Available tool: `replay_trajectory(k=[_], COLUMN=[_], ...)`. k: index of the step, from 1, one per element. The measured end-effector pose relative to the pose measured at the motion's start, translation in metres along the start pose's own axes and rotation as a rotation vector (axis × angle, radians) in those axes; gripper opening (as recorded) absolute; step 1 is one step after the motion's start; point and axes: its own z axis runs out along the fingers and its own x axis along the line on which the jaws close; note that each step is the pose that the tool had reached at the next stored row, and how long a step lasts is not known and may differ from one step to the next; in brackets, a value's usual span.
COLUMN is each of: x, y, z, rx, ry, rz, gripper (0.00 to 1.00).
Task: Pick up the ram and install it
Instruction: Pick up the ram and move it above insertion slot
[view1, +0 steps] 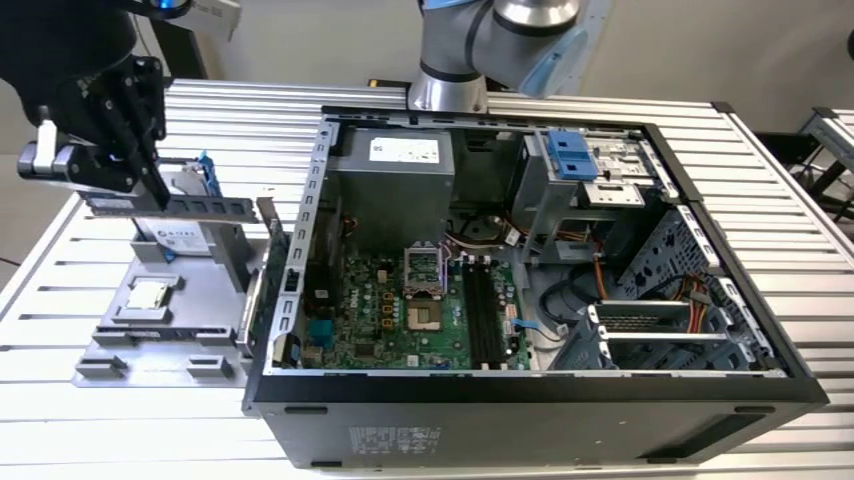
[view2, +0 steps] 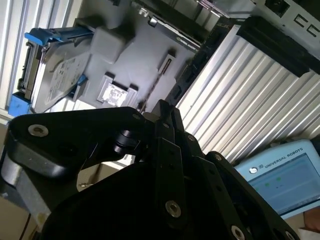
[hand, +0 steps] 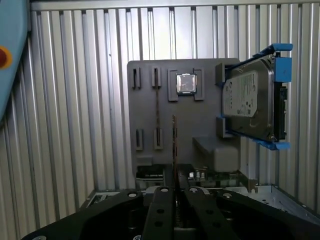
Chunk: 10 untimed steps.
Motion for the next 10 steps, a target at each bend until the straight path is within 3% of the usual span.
replay_trajectory(k=[10], x=[-0.0013], y=[-0.0230], z=[-0.0002], rx=[0.0000], ry=[0.0000], rz=[0.000], gripper=[0.00])
